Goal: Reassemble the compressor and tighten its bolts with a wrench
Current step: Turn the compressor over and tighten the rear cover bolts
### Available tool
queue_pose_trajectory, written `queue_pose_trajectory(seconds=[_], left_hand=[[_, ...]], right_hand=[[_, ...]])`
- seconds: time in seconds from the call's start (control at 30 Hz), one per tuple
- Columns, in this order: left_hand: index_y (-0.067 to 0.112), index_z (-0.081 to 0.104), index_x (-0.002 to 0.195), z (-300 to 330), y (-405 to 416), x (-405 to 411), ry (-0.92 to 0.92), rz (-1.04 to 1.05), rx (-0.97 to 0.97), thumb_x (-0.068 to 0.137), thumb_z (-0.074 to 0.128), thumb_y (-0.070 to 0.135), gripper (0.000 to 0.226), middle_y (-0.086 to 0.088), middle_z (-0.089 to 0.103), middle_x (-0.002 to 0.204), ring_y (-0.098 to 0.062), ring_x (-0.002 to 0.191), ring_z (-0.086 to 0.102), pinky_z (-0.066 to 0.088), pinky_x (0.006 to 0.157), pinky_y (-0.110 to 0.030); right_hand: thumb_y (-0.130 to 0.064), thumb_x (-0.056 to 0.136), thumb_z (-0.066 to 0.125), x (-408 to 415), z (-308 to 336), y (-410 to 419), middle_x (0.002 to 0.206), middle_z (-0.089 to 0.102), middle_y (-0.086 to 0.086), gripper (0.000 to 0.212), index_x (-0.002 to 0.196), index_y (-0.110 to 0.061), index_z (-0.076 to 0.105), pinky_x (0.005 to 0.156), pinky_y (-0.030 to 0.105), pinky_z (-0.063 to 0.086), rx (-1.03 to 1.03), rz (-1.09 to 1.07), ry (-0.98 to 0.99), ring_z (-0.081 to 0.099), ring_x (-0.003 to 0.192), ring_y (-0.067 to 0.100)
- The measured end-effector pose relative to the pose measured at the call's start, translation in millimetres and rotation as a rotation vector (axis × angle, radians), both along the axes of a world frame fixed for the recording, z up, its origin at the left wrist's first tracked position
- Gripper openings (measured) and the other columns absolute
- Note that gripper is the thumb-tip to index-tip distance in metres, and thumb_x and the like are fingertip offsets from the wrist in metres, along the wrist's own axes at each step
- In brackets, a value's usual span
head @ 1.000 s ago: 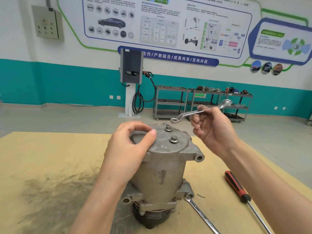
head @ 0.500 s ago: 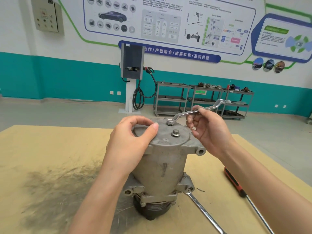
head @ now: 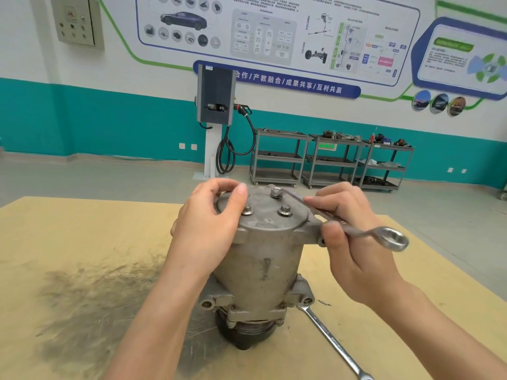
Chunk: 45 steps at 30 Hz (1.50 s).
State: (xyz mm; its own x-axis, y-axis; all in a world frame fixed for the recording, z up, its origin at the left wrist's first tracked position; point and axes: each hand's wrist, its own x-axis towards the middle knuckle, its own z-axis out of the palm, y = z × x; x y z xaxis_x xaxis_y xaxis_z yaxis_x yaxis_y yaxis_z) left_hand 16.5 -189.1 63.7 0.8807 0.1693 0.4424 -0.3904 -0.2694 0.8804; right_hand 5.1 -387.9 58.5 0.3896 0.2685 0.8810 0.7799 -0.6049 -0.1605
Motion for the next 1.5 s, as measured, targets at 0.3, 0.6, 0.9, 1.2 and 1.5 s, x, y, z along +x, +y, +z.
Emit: queue_pose_trajectory(seconds=[0.3,0.6,0.9,1.2,1.5], left_hand=[[0.03,0.058,0.116,3,-1,-3,0.008,-0.104,-0.174,0.088,0.036,0.063,0.049,0.003,0.066,0.113,-0.019,0.113,0.06,0.045,0.1,-0.051],[0.007,0.05,0.124,1,-2,8,0.103,-0.073,-0.931,0.101,0.031,0.015,0.031,-0.006,0.065,0.1,-0.019,0.092,0.063,0.049,0.068,-0.026],[0.03,0.042,0.097,5,-9,1,0.067,0.051,-0.938,0.105,0.037,0.029,0.01,-0.003,0.064,0.107,-0.018,0.103,0.066,0.052,0.096,-0.042],[0.028,0.038,0.112,2,-9,7,0.027,0.057,-0.791,0.106,0.034,0.033,0.009,0.004,0.054,0.092,-0.012,0.091,0.066,0.053,0.084,-0.031],[0.026,0.035,0.114,-3,-7,14,0.01,0.06,-0.731,0.105,0.034,0.035,0.012,0.023,0.061,0.054,0.001,0.069,0.066,0.052,0.073,-0.027]], right_hand=[[-0.032,0.103,0.039,-23,50,49,0.084,0.065,0.005,0.041,0.091,-0.008,0.07,0.067,0.036,0.041,-0.585,-0.033,-0.324,0.058,0.073,0.023],[-0.036,0.101,0.05,28,110,111,0.077,0.054,-0.01,0.029,0.104,-0.013,0.068,0.08,0.025,0.044,-0.958,0.074,0.096,0.043,0.07,0.012],[-0.03,0.099,0.053,101,113,139,0.079,0.059,-0.002,0.025,0.095,-0.009,0.067,0.068,0.024,0.038,-0.864,-0.188,0.383,0.053,0.077,0.018],[-0.026,0.098,0.054,147,107,82,0.068,0.05,0.002,0.024,0.085,-0.006,0.061,0.051,0.023,0.037,-0.426,-0.367,0.847,0.043,0.057,0.013],[-0.013,0.096,0.054,115,61,-17,0.07,0.053,0.004,0.006,0.094,-0.009,0.051,0.049,0.024,0.032,0.761,-0.071,1.131,0.042,0.053,0.011]])
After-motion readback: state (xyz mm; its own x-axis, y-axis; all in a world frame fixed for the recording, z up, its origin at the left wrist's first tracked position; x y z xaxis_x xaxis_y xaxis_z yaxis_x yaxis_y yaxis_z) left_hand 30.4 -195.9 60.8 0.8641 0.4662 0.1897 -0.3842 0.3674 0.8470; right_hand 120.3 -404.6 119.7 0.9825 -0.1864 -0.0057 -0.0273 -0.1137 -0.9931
